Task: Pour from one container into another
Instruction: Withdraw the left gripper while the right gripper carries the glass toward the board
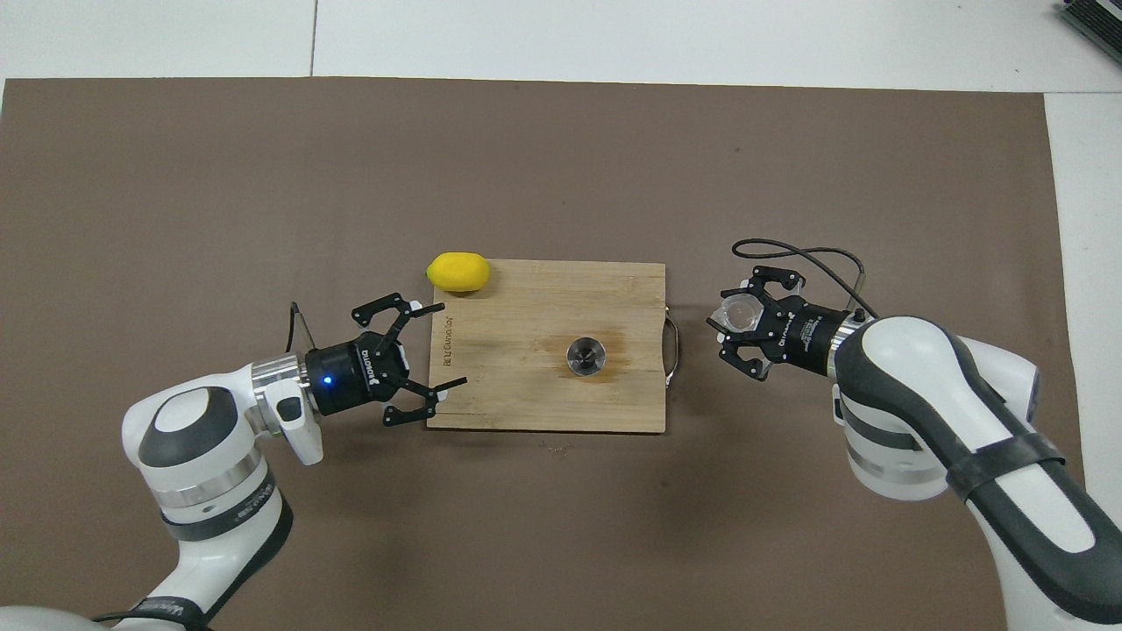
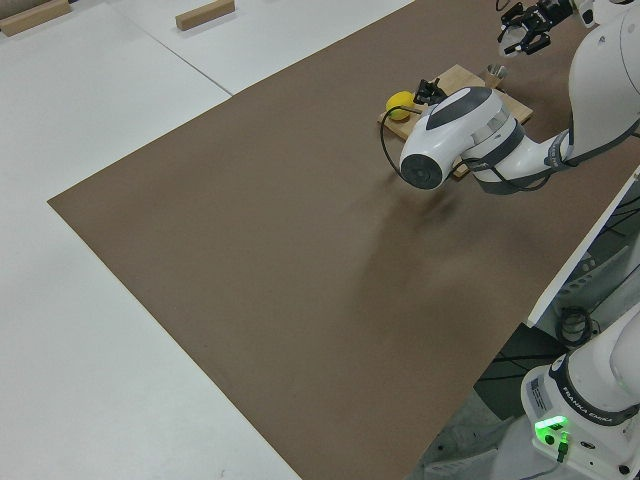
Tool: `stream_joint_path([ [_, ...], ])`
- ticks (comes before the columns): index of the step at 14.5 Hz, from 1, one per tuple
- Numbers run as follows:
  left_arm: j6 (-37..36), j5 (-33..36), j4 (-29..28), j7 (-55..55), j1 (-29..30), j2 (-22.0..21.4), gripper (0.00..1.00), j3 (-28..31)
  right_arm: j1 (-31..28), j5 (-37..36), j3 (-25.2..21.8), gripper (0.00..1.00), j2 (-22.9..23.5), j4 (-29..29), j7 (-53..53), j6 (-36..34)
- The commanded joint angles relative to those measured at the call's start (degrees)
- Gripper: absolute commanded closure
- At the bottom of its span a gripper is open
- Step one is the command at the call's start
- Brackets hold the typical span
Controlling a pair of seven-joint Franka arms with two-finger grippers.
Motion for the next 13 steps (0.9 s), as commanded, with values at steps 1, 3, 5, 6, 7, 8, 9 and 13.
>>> stream_joint_path([
  [1, -4.6, 10.2, -0.7, -2.2, 7.1, -2.0, 0.0, -0.2, -0.1, -3.9, 0.5, 1.0, -3.2, -0.1, 4.2, -0.9],
  [3, -7.6, 19.7, 1.3, -2.6, 12.9, -1.7, 0.0, -0.3, 1.6, -7.4, 0.4, 1.0, -4.5, 0.0, 7.4, -1.6],
  [5, -11.7, 28.6, 4.1, -4.8, 18.6, -1.4, 0.0, -0.2, 2.0, -12.4, 0.5, 1.0, -5.5, 0.5, 10.2, -2.7],
  [6, -12.6, 34.3, 5.8, -6.2, 21.4, -1.4, 0.0, -0.2, 3.0, -14.6, 0.5, 1.0, -5.8, 0.6, 10.9, -3.9],
  [7, -13.7, 39.6, 8.3, -6.6, 24.3, -1.2, 0.0, -0.3, 3.0, -16.7, 0.5, 1.0, -6.4, 0.6, 11.5, -4.7],
  [8, -15.5, 43.7, 10.6, -6.7, 26.6, -0.9, 0.0, -0.2, 3.1, -18.7, 0.5, 1.0, -6.6, 0.6, 12.0, -5.3],
  [9, -17.6, 47.5, 13.3, -7.3, 28.9, -0.7, 0.0, -0.2, 3.4, -20.7, 0.5, 1.0, -6.6, 0.9, 12.7, -6.3],
  [13, -21.0, 60.2, 23.0, -12.2, 33.0, 0.4, 0.0, -0.2, 3.6, -33.3, 0.5, 1.0, -5.7, 5.5, 18.3, -14.4],
])
